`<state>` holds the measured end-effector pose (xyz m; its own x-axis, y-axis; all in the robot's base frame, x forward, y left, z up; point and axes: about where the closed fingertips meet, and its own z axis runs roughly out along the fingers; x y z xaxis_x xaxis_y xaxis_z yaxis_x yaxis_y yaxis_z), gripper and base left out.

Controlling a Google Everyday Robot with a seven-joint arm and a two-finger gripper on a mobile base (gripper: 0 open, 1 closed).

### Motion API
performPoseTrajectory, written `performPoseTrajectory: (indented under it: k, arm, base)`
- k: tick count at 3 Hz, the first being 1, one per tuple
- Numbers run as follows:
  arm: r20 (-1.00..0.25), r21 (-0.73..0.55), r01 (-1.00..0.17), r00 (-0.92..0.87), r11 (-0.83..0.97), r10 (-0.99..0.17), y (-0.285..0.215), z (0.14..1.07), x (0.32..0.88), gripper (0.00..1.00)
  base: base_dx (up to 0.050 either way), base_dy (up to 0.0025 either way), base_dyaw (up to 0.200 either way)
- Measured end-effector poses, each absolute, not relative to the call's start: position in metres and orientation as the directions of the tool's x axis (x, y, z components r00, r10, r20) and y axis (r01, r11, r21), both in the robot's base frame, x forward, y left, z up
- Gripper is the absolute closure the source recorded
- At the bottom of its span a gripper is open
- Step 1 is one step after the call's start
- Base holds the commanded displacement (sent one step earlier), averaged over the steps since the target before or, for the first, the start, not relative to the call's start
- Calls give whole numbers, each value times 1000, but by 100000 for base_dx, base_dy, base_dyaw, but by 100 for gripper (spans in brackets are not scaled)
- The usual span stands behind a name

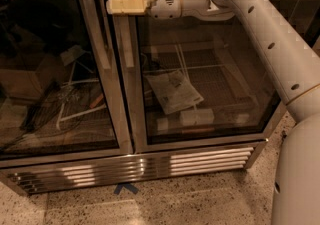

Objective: Place blue chip bag into bottom drawer

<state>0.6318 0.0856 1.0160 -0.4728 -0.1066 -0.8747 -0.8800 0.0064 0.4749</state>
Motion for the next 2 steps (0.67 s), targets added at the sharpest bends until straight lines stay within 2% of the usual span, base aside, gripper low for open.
performPoseTrajectory:
  k: [1,2]
  arm:
    - [-875,475,-880,-473,6,-107,86,1018,631,91]
    - [-875,475,-880,-473,6,-107,86,1018,631,76]
  base:
    - [0,0,0]
    - [0,0,0]
